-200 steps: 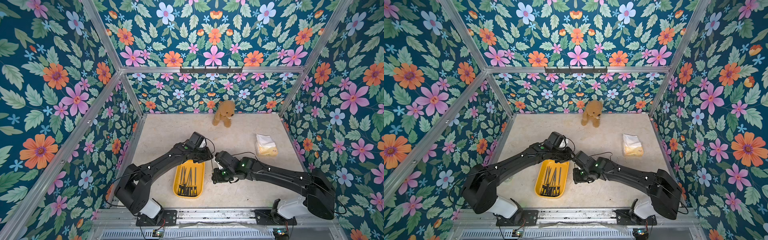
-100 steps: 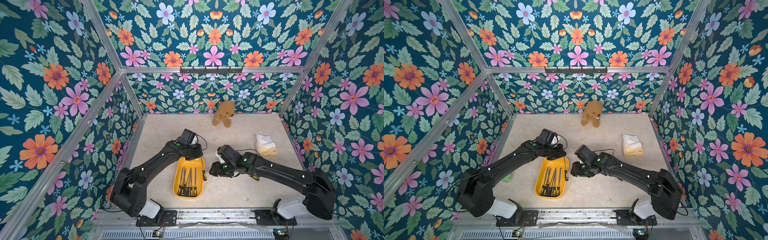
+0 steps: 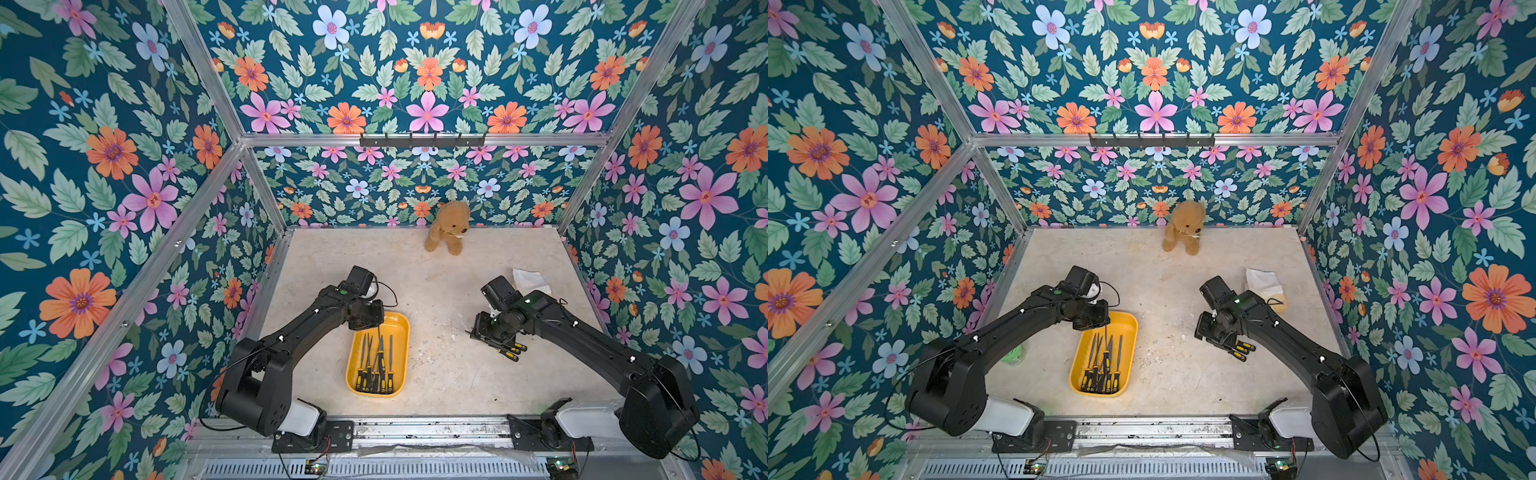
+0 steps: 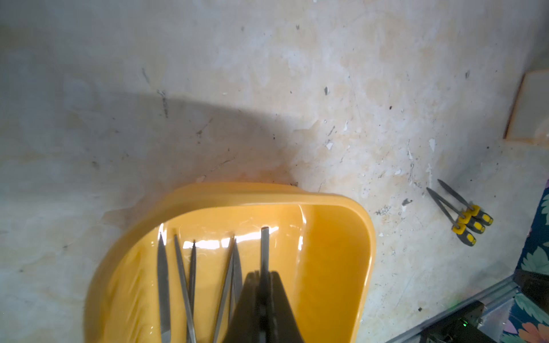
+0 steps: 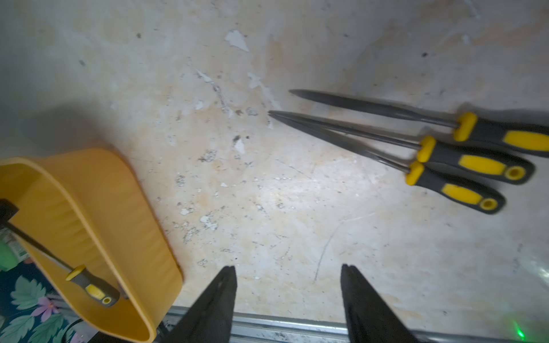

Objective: Put the file tool into the storage box
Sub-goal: Place the file tool in the storage box, then adjust the file tool at the center of the board.

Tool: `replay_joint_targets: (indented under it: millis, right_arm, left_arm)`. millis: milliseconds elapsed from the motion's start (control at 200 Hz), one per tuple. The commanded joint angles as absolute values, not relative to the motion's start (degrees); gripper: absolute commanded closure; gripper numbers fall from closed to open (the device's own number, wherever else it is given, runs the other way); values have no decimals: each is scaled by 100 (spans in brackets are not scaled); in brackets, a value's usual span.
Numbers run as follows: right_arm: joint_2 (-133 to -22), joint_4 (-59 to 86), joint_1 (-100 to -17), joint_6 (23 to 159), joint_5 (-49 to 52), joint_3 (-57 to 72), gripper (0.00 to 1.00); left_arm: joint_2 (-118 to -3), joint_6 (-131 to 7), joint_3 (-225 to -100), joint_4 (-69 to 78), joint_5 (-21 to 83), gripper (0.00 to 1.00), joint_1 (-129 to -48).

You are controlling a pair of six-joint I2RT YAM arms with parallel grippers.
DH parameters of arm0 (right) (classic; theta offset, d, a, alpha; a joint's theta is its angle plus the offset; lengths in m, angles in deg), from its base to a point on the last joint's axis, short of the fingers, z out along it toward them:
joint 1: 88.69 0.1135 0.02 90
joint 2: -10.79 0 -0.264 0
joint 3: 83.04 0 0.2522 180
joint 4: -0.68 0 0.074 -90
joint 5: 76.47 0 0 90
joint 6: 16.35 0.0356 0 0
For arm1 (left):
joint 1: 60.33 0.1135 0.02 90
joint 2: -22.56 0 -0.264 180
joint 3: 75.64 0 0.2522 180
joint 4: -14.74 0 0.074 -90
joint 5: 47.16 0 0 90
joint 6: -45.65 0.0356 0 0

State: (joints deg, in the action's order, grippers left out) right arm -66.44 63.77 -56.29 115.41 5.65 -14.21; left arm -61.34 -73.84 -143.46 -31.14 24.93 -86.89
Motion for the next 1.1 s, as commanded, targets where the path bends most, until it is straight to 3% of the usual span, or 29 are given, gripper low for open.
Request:
replay_joint_targets:
  millis: [0,285,420,605,880,1100]
  right_arm:
    - [-6855,7070,-5717,11389,1184,-1411,39]
    - [-6950,7311,-6384,11552,1946,-1394,39]
    - [-6831,6956,-7034,11586,1938,-1460,38]
    - [-7201,6483,-7605,11364,1743,-1355,38]
    - [-7804,5773,-7706,11279,1692,-1634,41]
    - [-7350,5370,-7517,11512,1370,-2356,42]
  left_arm:
    - [-6179,-7434,-14144,-2803,2502,100,-8781]
    - [-6175,-7456,-13643,-2553,2578,100,-8828]
    - [-6121,-7499,-13588,-2528,2587,79,-8828]
    - [-6041,-7464,-13750,-2700,2603,68,-8828]
    - [-5792,-7434,-13899,-2964,2589,66,-8828]
    - [-5686,-7489,-14019,-3031,2588,66,-8828]
